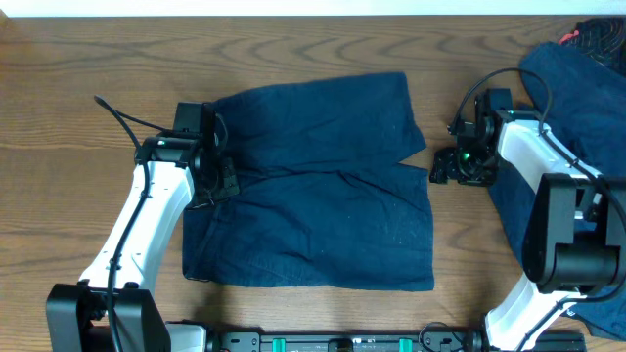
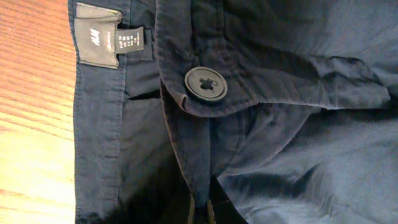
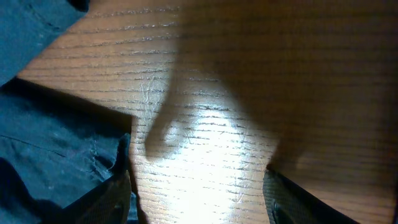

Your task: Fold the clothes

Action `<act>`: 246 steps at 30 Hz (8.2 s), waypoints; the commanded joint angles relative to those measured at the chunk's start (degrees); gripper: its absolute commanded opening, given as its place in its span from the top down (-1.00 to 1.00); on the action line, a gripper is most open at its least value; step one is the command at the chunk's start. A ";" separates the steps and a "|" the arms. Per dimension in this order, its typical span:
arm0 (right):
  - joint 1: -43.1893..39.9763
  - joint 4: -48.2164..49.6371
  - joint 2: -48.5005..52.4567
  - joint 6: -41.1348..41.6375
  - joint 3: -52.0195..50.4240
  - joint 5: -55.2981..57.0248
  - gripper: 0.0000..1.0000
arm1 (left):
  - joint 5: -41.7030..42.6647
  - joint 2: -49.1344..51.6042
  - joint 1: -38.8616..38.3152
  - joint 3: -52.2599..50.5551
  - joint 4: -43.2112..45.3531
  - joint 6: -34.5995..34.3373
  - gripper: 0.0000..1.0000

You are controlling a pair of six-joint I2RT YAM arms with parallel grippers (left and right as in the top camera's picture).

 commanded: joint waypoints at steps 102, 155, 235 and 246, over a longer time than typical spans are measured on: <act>4.85 6.82 1.05 -1.49 -8.68 -3.87 -0.46 | -0.44 -0.09 0.28 0.26 -0.24 0.72 0.87; 4.74 6.16 -1.33 2.62 -8.92 -2.14 -0.42 | -0.46 -0.04 0.28 0.15 -0.20 0.72 0.87; 5.25 3.10 6.12 0.92 -8.66 4.48 -0.47 | -0.46 -0.04 0.28 0.15 -0.44 0.72 0.86; 5.25 4.37 6.12 0.28 -7.39 -2.19 -0.50 | -0.46 -0.04 0.28 0.15 -0.44 0.72 0.86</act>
